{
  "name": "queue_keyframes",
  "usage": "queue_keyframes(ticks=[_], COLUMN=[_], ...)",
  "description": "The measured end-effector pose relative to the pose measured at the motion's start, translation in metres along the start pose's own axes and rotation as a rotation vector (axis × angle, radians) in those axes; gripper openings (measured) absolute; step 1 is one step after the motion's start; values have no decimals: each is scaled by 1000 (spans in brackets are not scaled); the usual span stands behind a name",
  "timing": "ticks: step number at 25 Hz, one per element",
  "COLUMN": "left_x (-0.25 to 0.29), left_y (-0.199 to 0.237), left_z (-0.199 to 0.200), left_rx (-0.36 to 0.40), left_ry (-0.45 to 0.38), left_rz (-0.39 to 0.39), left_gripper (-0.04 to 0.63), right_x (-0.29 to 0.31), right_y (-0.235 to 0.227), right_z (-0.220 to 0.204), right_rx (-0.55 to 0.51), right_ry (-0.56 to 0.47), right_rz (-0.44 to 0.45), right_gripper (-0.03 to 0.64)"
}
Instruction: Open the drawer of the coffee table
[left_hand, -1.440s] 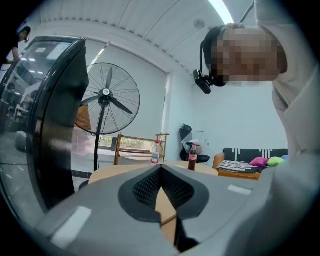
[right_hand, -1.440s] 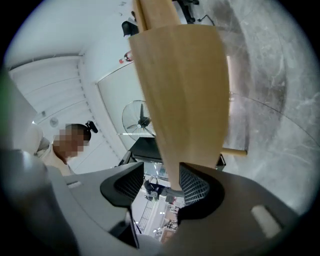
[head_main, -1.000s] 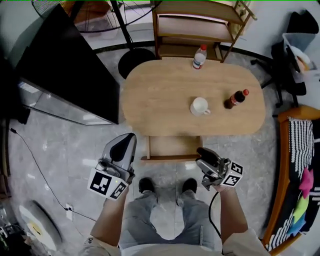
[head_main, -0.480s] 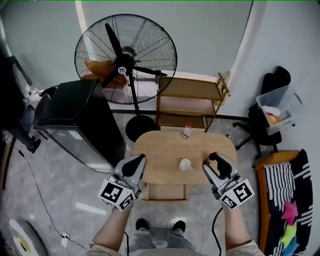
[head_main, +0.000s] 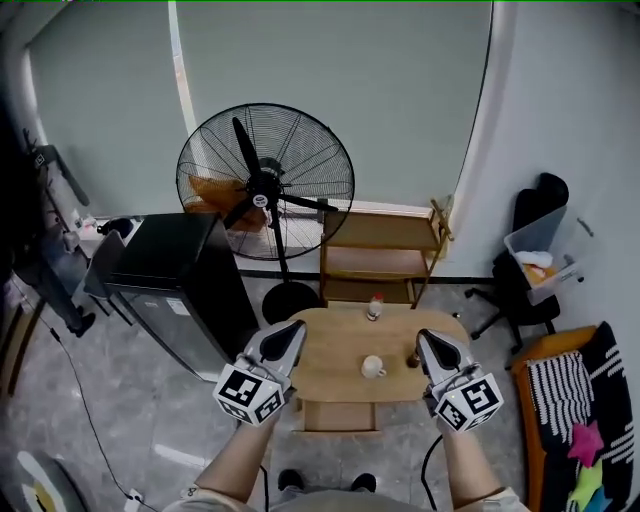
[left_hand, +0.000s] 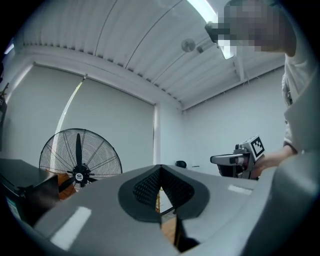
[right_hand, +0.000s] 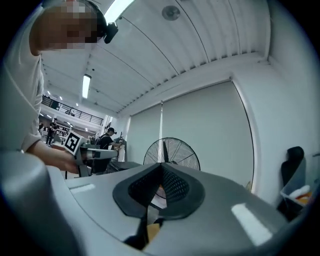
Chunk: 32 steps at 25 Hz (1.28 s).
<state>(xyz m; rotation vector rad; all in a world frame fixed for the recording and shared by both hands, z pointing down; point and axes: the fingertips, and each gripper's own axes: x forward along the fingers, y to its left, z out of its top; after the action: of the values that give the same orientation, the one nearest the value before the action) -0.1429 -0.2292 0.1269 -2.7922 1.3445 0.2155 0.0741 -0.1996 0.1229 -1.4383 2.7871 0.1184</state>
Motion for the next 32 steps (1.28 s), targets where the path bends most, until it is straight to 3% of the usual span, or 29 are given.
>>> queue_keyframes(ticks=[6,19,32], left_x=[7,4,3], left_y=[3,53,77], left_z=[6,1,-1], left_rx=[13,20,29], left_ry=[14,31,39], left_rz=[11,100,139], left_gripper=[-2,-2,-2], right_x=[1,-11,-11], right_y=[-3,-71,-75], right_z=[5,7,-3], right_rx=[1,-20,-32], right_ry=[-2,-39,-22], right_rz=[-25,-155,-180], right_gripper=[5,5,5])
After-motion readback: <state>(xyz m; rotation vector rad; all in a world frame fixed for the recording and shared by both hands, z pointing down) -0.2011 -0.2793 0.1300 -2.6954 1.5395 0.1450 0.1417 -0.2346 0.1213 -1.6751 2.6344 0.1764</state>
